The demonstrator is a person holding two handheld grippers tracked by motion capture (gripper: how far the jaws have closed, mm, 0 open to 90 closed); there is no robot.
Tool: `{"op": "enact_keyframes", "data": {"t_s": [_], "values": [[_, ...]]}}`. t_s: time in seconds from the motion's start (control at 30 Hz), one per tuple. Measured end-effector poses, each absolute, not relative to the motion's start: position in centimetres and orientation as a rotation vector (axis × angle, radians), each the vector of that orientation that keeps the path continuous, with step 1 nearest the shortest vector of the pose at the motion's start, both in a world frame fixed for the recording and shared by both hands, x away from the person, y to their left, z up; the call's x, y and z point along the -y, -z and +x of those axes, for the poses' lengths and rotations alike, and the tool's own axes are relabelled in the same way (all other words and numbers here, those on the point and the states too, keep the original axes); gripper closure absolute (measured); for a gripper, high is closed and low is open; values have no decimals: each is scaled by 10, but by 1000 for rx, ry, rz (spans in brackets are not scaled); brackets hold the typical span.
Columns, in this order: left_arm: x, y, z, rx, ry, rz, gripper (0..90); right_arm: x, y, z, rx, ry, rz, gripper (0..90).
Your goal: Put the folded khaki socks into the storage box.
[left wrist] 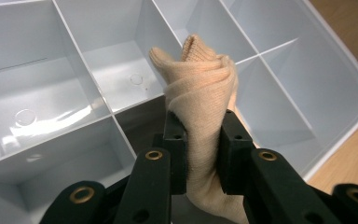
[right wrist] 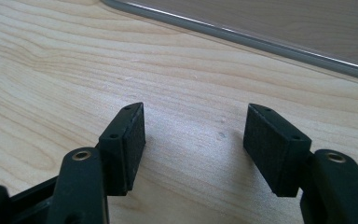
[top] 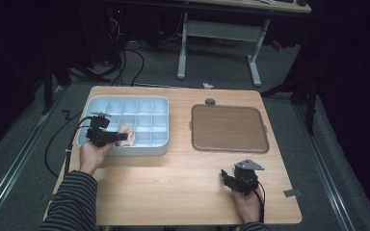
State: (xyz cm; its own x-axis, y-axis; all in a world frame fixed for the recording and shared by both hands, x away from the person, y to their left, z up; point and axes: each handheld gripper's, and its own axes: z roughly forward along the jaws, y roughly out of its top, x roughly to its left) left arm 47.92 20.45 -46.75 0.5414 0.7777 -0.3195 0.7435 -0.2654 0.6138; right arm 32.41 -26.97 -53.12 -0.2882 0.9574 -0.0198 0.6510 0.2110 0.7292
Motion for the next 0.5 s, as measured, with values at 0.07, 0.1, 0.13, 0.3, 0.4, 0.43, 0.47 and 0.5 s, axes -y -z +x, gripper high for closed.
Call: {"op": "enact_keyframes", "data": {"t_s": [0.07, 0.1, 0.13, 0.3, 0.4, 0.43, 0.47, 0.5], "values": [[-203, 467, 480, -1228, -62, 2051, 769, 270, 531, 324, -2018, -857, 1485, 389], [-203, 468, 480, -1231, -61, 2056, 769, 270, 531, 324, -2018, -856, 1486, 389], [-203, 468, 480, -1232, -62, 2057, 769, 270, 531, 324, -2018, -856, 1486, 389], [-201, 470, 482, -1238, -78, 2095, 769, 270, 531, 324, -2018, -856, 1487, 389], [-199, 472, 484, -1243, -79, 2120, 768, 270, 531, 324, -2018, -856, 1486, 388], [-199, 473, 484, -1247, -75, 2128, 768, 270, 531, 324, -2018, -856, 1485, 388], [-198, 474, 485, -1250, -77, 2141, 768, 270, 531, 324, -2018, -857, 1485, 388], [-198, 475, 485, -1250, -73, 2154, 768, 270, 531, 324, -2018, -857, 1485, 388]]}}
